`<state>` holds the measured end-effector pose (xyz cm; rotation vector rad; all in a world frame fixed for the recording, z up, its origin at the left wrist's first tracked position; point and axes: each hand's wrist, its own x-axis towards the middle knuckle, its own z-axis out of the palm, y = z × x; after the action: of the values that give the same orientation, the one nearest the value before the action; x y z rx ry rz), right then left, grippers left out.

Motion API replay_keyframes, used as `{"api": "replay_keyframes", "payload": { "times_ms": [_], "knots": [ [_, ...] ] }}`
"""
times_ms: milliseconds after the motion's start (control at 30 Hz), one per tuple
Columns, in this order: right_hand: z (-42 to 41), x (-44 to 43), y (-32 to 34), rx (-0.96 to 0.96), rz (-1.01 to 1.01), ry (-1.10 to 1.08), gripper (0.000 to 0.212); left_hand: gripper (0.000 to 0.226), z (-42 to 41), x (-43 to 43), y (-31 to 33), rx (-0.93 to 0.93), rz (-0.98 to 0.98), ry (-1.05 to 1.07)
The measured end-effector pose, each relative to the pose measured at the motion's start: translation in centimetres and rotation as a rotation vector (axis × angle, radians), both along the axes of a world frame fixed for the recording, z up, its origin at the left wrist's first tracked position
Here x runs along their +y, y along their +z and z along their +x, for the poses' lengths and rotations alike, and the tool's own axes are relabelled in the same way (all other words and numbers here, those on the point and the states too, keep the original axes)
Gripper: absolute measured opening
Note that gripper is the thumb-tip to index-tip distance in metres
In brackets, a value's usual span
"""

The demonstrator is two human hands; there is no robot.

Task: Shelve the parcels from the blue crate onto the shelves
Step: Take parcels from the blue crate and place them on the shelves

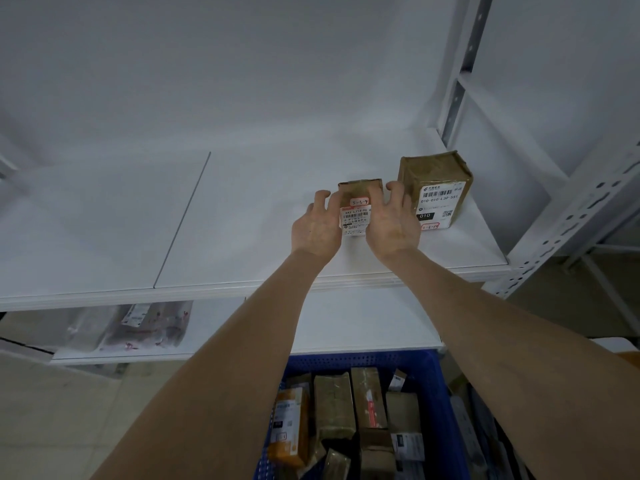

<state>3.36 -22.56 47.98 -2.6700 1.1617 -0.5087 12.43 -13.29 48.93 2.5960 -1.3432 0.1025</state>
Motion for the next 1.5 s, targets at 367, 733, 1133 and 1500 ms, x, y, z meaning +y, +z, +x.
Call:
{"api": "replay_keyframes", "payload": {
  "times_ms": [367,733,1133,1500],
  "knots": [
    [-2.1,9.2,-4.0,-0.172,-0.131,0.265,0.045,0.045,-3.4,8.8,-4.2,0.013,-0.053,0.092],
    [-6.5,15.7,-19.6,0.244,0.167,0.524,0.051,0.043,-8.8,17.9,-19.7,0.263,0.183,0.322],
    [-6.5,22.8,-44.2,0.473,0.790,0.258,0.063,0.048,-10.2,24.7,-42.8,0.740,0.546,0.570],
    [-2.7,28.4,-65.6,0.247,1.655,-0.236,0.093,0.055,-6.7,28.5,-61.5,0.767,0.470,0.656]
  ]
}}
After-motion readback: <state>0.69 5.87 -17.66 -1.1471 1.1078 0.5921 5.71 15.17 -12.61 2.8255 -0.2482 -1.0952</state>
